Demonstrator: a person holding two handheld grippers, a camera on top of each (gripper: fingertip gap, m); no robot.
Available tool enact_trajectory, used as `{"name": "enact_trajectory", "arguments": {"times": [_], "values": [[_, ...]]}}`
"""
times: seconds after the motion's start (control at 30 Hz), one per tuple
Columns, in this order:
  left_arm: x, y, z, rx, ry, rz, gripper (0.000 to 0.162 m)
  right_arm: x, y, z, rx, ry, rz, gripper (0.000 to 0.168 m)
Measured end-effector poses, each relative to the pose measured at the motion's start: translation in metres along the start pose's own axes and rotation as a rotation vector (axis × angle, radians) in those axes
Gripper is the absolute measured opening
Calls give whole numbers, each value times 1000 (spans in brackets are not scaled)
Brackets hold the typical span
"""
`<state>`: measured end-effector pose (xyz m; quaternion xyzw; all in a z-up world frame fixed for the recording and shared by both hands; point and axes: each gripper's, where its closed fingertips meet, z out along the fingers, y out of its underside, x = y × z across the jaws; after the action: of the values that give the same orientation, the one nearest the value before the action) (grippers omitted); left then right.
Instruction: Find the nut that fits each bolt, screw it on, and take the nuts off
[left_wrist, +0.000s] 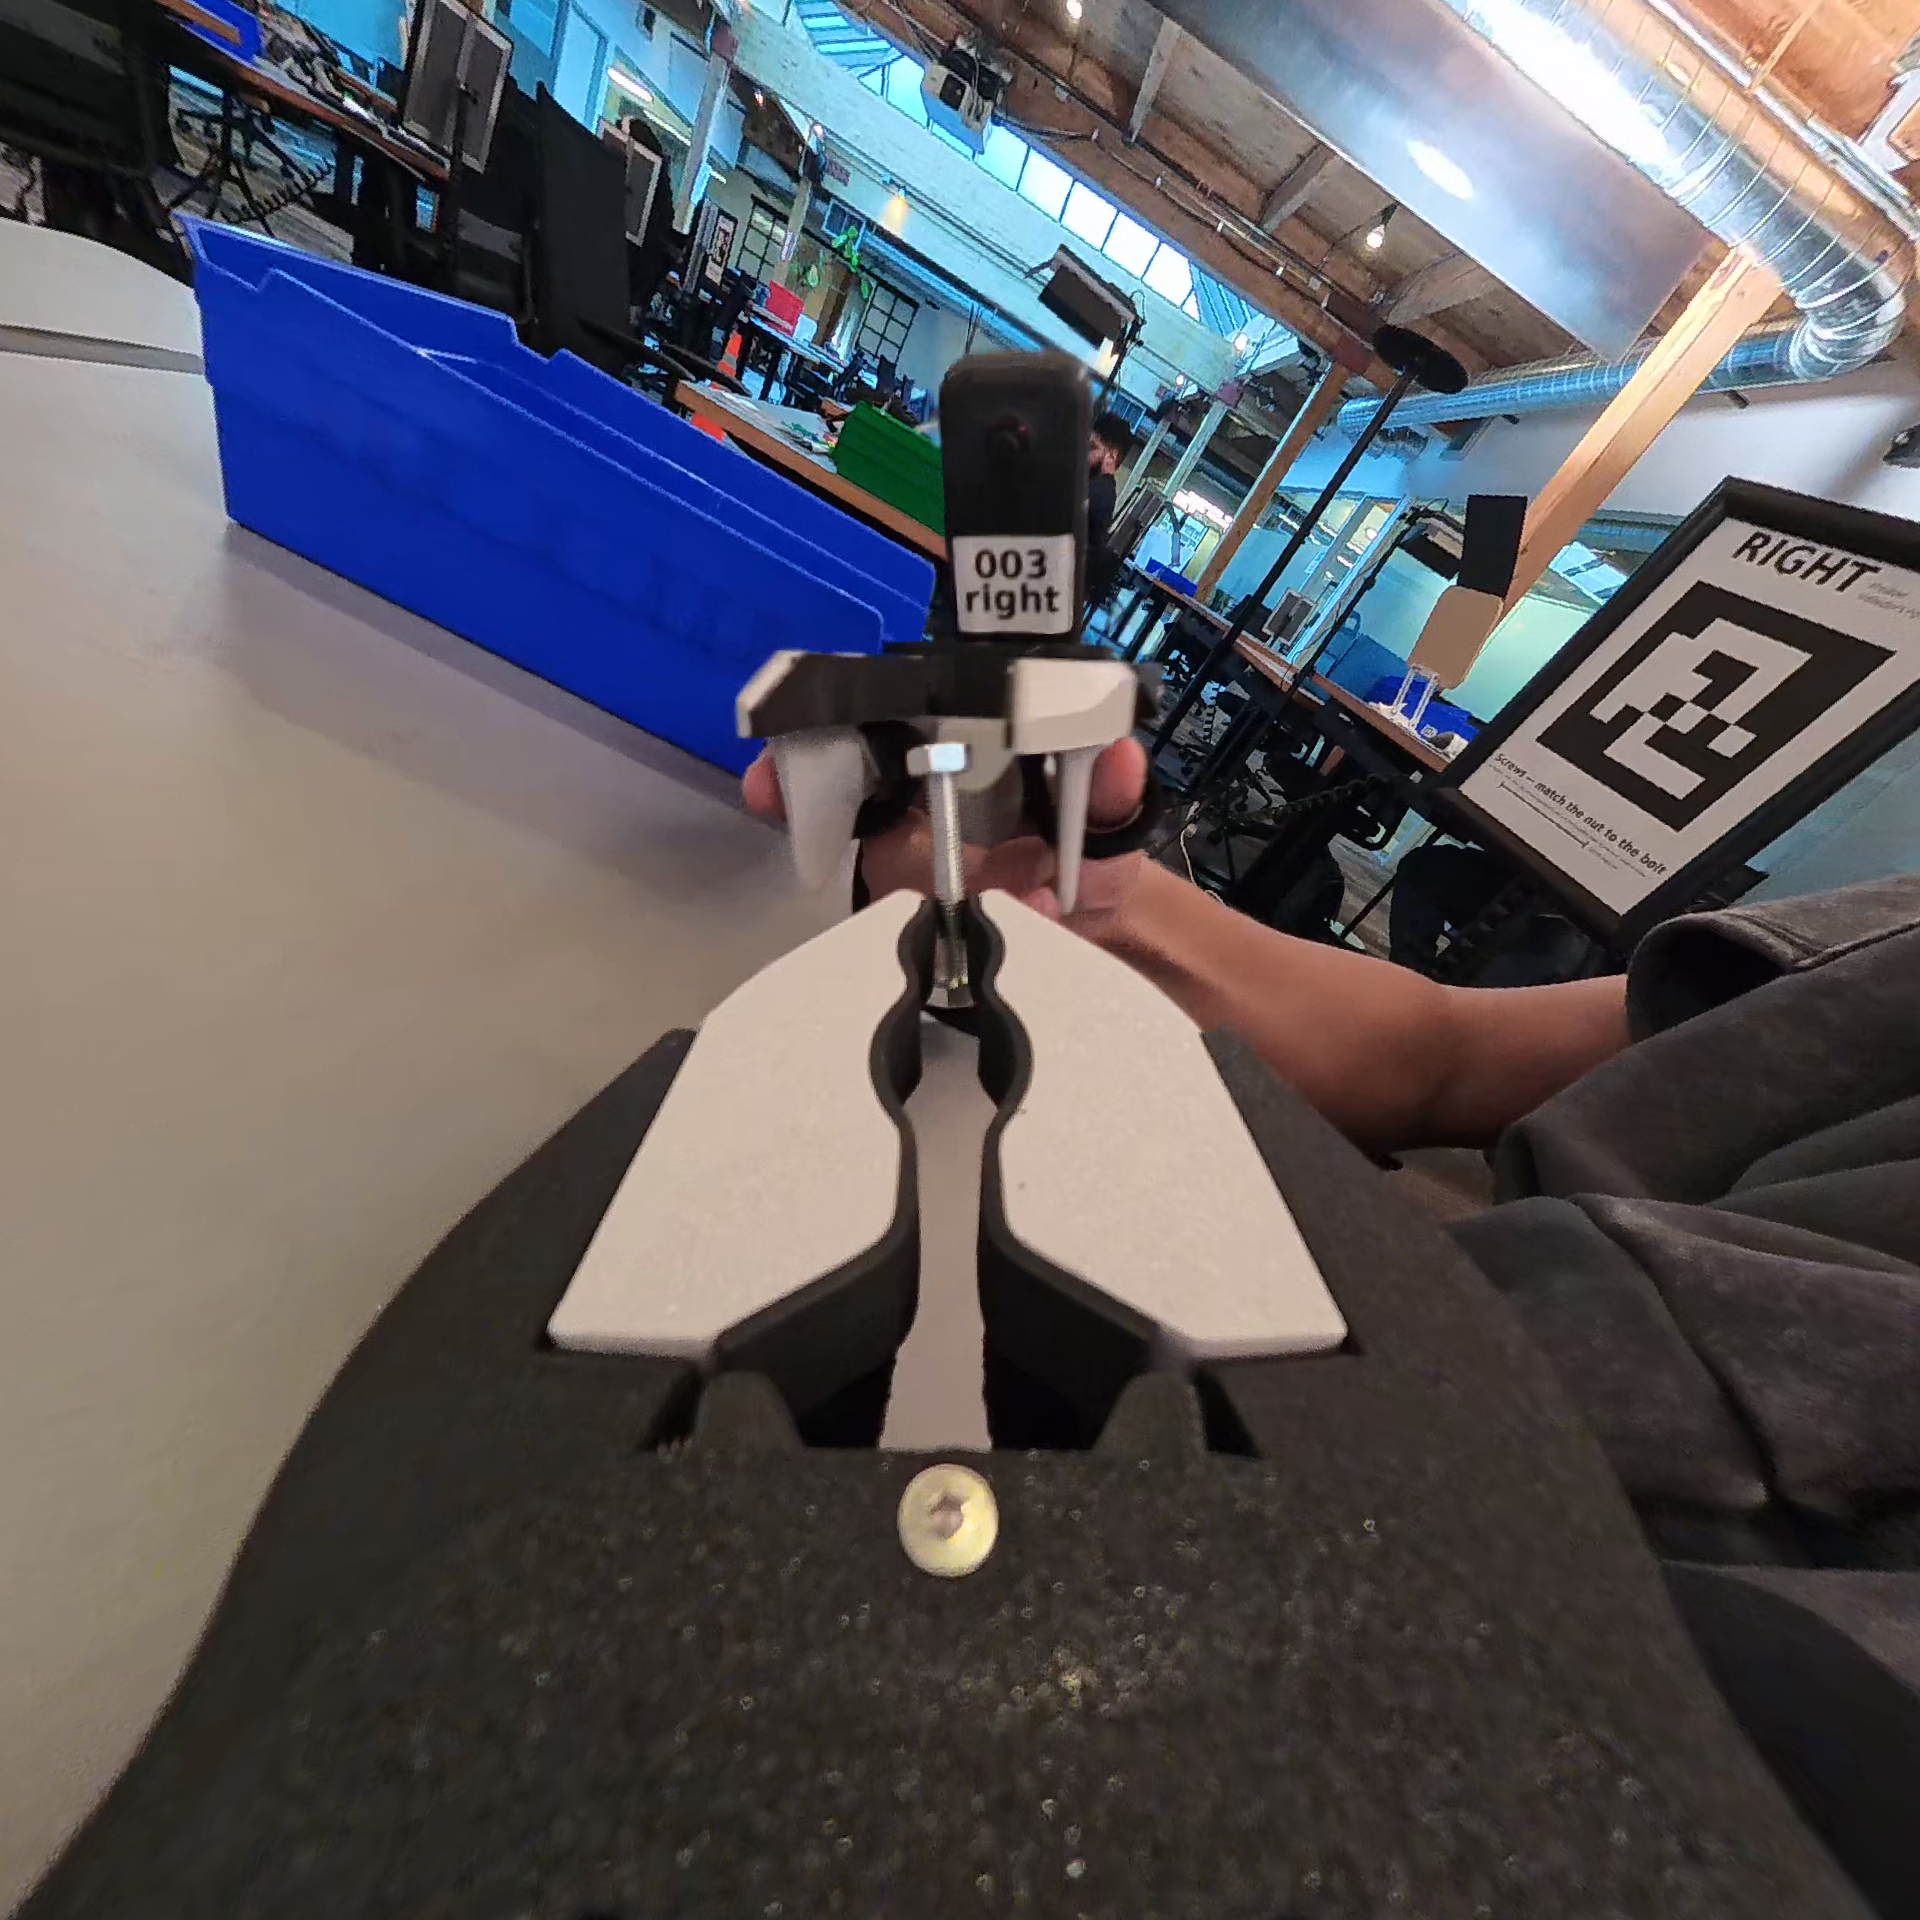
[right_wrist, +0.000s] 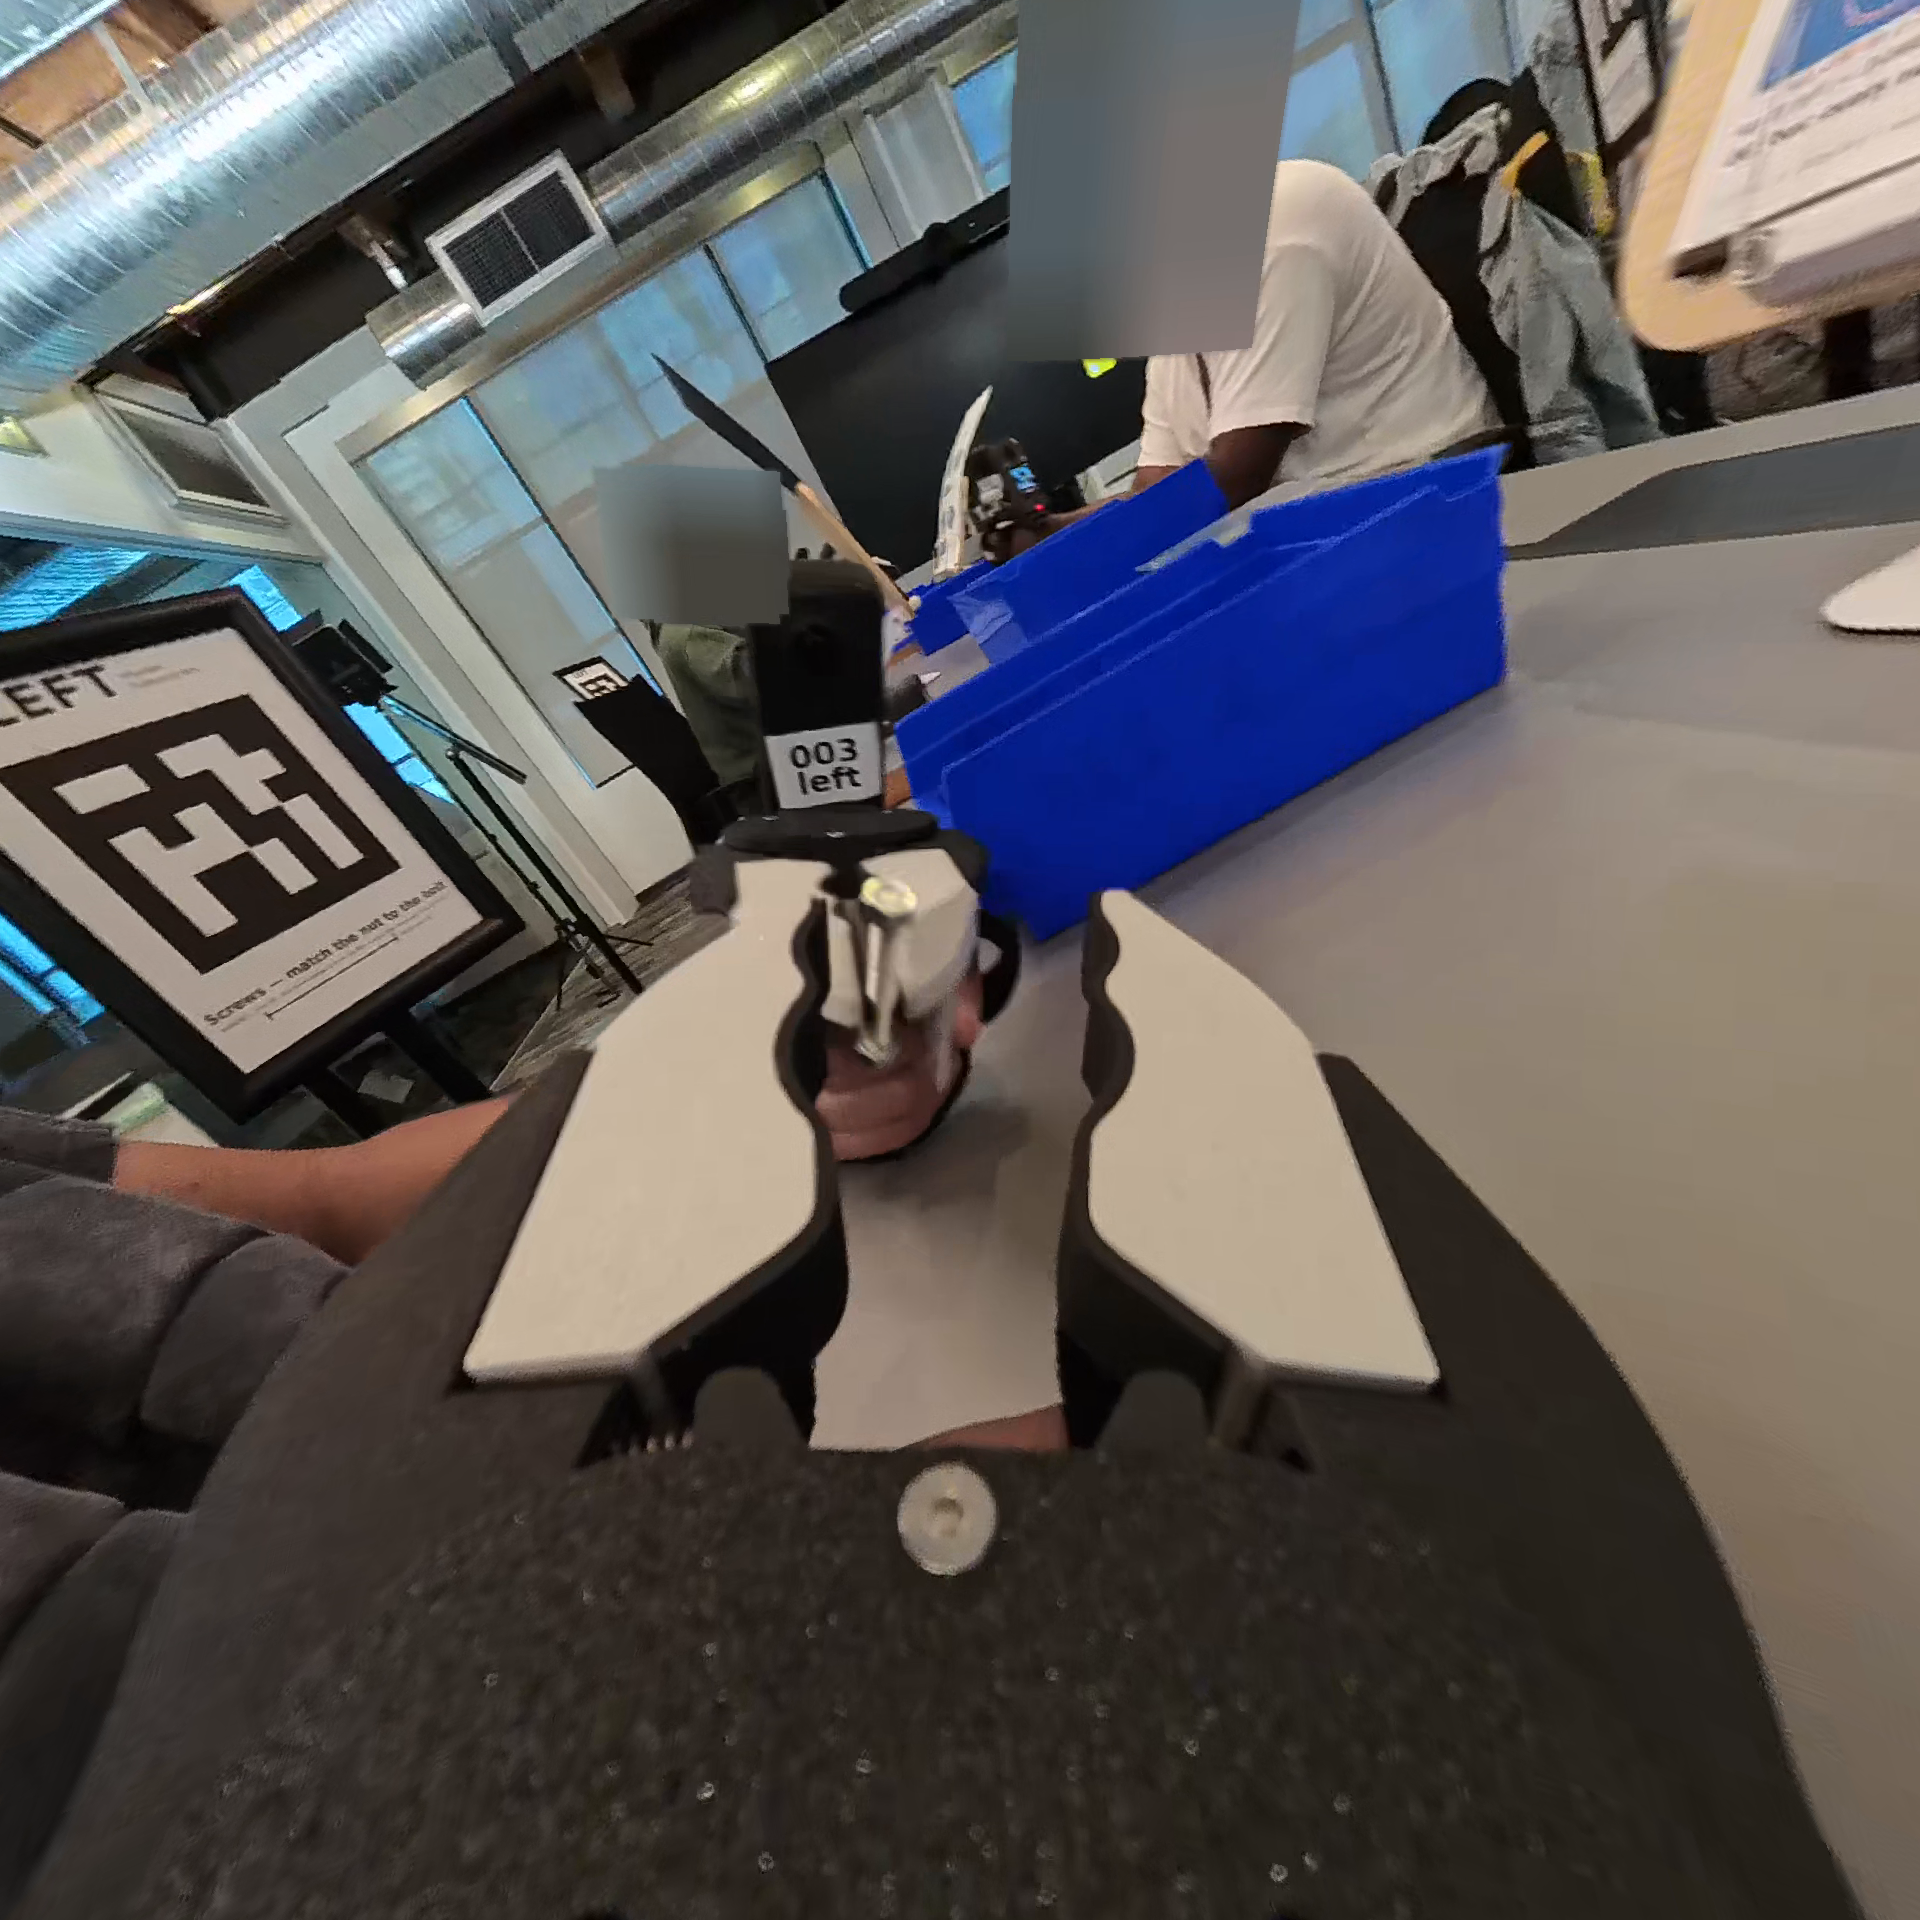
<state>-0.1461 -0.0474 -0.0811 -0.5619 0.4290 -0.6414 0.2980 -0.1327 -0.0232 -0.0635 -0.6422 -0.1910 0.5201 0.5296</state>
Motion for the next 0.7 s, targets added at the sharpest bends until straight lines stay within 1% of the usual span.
{"name": "enact_trajectory", "arguments": {"times": [0.1, 0.17, 0.2, 0.27, 0.33, 0.53, 0.6, 0.7], "values": [[5, 0, 2, -4, 13, 11, 5, -5, 4, 11, -28, -5, -23, 46], [7, -2, 1, 10, 15, 14, 5, 1, 4, 6, -13, -4, 7, 48], [7, -3, -1, 15, 17, 14, 5, 5, 6, 2, -16, -1, 27, 45], [6, -7, -4, 37, 21, 3, 5, 15, 8, -7, -16, 33, 27, 46], [4, -7, -6, 37, 17, 0, 5, 14, 5, -11, -5, 31, 34, 45], [4, 2, 1, -9, 12, 9, 5, -7, 2, 7, -17, -28, 4, 46], [7, 0, 1, -4, 22, 11, 5, 0, 6, 6, -23, -5, 7, 47], [7, -5, -4, 25, 30, 6, 5, 17, 8, -8, -22, 39, 34, 45]]}}
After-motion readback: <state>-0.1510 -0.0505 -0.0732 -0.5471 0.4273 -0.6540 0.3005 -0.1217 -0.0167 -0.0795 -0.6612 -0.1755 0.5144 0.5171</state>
